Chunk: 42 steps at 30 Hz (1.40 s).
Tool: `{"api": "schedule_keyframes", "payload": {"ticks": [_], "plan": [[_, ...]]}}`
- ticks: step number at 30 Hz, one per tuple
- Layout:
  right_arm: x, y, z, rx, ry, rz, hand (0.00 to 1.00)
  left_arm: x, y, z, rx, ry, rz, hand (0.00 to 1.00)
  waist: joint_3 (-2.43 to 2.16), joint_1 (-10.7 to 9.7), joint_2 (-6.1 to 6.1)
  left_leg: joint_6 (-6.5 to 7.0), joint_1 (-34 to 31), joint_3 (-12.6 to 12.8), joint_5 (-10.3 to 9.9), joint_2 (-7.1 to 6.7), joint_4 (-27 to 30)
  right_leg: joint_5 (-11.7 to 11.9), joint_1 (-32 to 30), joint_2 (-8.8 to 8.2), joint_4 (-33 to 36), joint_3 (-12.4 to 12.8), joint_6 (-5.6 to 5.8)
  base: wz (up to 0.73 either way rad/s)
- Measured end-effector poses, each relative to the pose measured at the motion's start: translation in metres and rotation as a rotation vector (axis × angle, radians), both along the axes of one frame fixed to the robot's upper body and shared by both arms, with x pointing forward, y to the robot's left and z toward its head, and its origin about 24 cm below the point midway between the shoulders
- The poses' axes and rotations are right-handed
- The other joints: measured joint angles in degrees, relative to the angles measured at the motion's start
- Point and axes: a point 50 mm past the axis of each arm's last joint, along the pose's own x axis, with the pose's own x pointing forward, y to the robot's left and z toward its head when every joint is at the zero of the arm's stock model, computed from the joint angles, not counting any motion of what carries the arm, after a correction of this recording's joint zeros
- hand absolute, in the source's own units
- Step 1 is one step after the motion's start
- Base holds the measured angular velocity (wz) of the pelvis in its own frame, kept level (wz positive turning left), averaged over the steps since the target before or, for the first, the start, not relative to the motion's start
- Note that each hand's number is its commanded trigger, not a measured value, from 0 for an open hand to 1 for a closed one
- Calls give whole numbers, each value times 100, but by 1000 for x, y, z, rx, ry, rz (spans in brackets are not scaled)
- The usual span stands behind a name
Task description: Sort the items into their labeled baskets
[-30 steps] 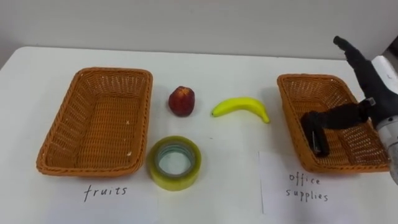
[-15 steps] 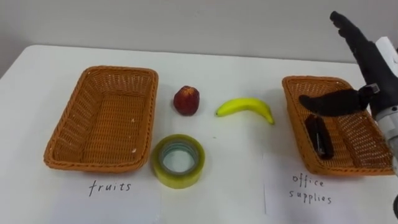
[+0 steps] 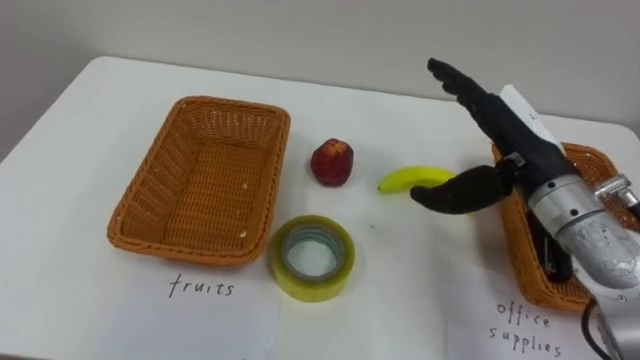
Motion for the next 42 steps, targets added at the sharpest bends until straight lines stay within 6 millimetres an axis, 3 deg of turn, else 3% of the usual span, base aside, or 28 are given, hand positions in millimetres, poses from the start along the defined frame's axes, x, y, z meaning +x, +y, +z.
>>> {"api": "schedule_keyframes", "payload": {"ticks": [5, 17, 26, 35, 42], "plan": [[0, 2, -1, -9, 3, 5, 0, -2, 1, 0, 8, 22, -15, 0, 6, 155, -23, 5, -9, -6, 2, -17, -1, -3, -6, -19, -1, -39, 5, 2], [0, 22, -23, 28, 105, 42, 0, 2, -6, -2, -14, 42, -48, 0, 35, 156, 47, 7, -126, -170, -1, -30, 98, -8, 31, -41, -9, -289, 14, 7], [-1, 31, -30, 62, 151, 76, 0, 3, -10, -3, -25, 65, -67, 0, 2, 244, 43, 6, -164, -242, 0, -36, 177, -8, 45, -44, -1, -331, 14, 3], [2, 40, -58, 45, 281, 98, 0, 7, -13, -3, -7, 59, -94, 0, -3, 326, 38, 6, -198, -311, 0, -39, 199, -10, 77, -44, 6, -354, 14, 4], [5, 38, -63, 37, 310, 82, 0, 10, -12, -3, -2, 67, -89, 0, -3, 417, 42, 7, -261, -365, 0, -43, 269, -10, 76, -42, 5, -390, 14, 3]]}}
